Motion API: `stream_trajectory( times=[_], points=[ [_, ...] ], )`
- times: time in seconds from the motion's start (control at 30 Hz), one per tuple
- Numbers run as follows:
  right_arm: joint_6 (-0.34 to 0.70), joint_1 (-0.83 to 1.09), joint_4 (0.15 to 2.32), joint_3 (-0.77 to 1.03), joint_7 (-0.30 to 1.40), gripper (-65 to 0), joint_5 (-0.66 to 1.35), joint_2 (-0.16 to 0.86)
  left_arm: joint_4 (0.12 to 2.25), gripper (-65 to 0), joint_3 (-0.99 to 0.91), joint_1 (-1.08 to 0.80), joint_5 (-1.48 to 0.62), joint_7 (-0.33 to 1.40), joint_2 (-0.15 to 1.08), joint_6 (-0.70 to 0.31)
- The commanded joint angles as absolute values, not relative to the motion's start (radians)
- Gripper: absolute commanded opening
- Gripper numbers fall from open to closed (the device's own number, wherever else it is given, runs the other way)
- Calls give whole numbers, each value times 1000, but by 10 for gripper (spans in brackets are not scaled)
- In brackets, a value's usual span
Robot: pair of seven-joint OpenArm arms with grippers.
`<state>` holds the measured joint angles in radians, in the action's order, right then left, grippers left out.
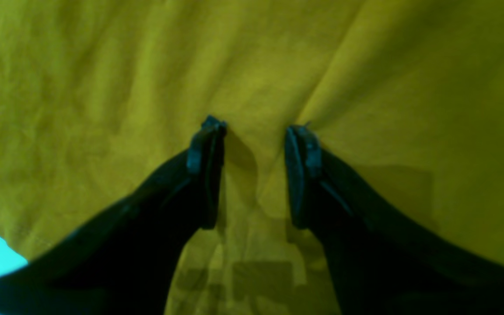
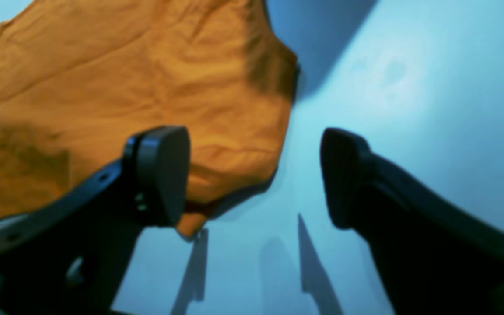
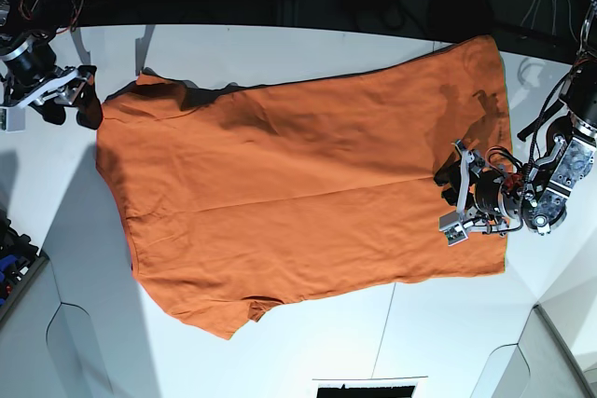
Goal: Layout the t-shirt on the table in an organized manner, then fold the t-shirt properly
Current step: 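Release the right gripper and regrasp the shirt's shoulder corner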
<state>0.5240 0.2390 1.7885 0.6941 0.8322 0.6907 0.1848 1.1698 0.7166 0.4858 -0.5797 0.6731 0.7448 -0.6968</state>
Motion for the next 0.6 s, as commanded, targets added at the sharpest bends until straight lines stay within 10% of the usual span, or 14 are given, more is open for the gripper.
stream_trajectory(
  times=[0.0, 0.57],
  points=[
    [518, 239, 1802, 698, 806, -197, 701, 198, 1178, -390, 707, 509, -577, 678, 759, -698],
    [467, 352, 1734, 513, 727, -199, 628, 175, 1178, -390, 707, 495, -595, 685, 760, -698]
  ],
)
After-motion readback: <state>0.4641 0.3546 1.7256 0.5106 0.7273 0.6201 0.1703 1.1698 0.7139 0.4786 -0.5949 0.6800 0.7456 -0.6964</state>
